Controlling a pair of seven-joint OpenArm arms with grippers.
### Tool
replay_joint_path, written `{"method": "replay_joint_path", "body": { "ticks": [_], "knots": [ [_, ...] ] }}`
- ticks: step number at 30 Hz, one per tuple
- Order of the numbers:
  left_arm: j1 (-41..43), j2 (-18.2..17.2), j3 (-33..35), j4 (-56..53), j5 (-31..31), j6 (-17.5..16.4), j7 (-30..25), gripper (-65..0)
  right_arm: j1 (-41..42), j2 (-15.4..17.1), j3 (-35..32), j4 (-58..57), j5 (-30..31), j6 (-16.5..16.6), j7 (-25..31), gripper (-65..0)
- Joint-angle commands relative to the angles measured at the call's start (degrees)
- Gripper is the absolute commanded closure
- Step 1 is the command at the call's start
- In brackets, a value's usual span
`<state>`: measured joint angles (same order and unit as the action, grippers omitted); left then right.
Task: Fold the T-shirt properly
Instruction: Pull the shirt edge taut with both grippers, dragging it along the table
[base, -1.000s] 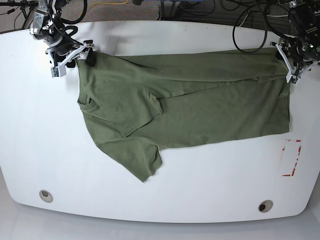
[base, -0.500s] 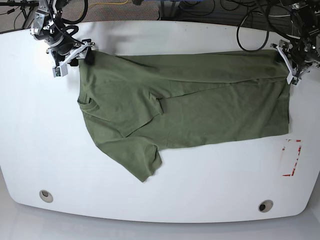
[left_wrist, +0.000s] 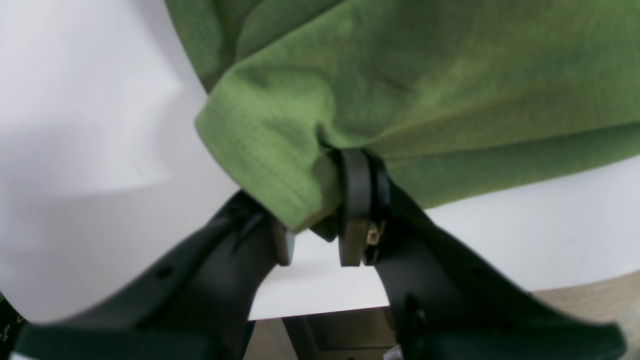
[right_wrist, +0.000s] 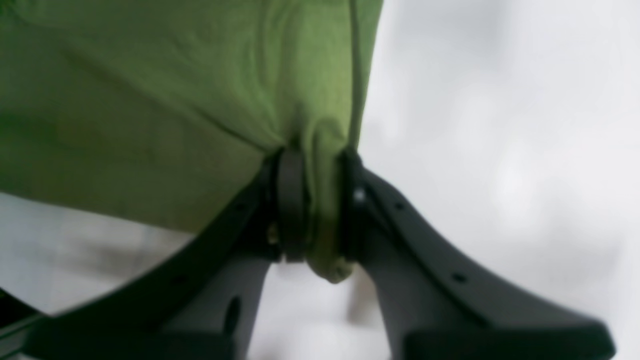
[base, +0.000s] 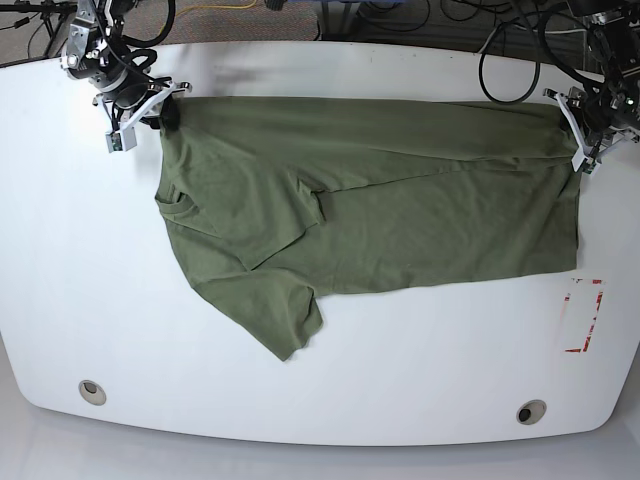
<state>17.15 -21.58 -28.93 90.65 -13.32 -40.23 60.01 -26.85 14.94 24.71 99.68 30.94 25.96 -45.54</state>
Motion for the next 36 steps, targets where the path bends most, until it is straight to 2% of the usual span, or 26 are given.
{"method": "replay_joint_path", "body": {
  "ticks": [1, 6, 12, 18, 22, 28, 36],
  "knots": [
    [0.48, -2.11, -0.13, -0.06, 2.55, 0.23, 1.84, -11.0, -1.15, 1.81, 0.48, 1.11, 0.23, 0.2, 0.48, -8.4],
    [0.66, -4.31, -0.04, 0.03, 2.46, 0.23, 1.93, -11.0, -2.29, 2.34, 0.57, 1.2, 0.23, 0.2, 0.48, -10.6],
    [1.89, -6.94, 0.05, 0.03, 2.38, 0.23, 1.93, -11.0, -4.14, 4.45, 0.65, 1.29, 0.4, 0.2, 0.48, -10.8],
    [2.15, -8.53, 0.4, 0.12, 2.29, 0.23, 2.1, -12.1, -4.23, 4.45, 0.65, 1.29, 0.31, 0.2, 0.48, -10.8],
    [2.24, -9.67, 3.13, 2.84, 2.29, 0.23, 2.8, -19.9, -4.31, 4.45, 0.65, 1.29, 0.4, 0.2, 0.48, -10.8],
    [3.03, -9.58, 3.21, 9.52, 2.2, 0.23, 8.34, -31.4, -5.02, 4.45, 0.65, 1.29, 0.31, 0.2, 0.48, -10.9],
    [5.4, -9.49, 3.21, 16.12, 2.2, 0.23, 9.31, -32.8, -6.86, 4.53, 1.71, 2.96, 0.23, 0.2, 0.48, -10.9]
  ]
}}
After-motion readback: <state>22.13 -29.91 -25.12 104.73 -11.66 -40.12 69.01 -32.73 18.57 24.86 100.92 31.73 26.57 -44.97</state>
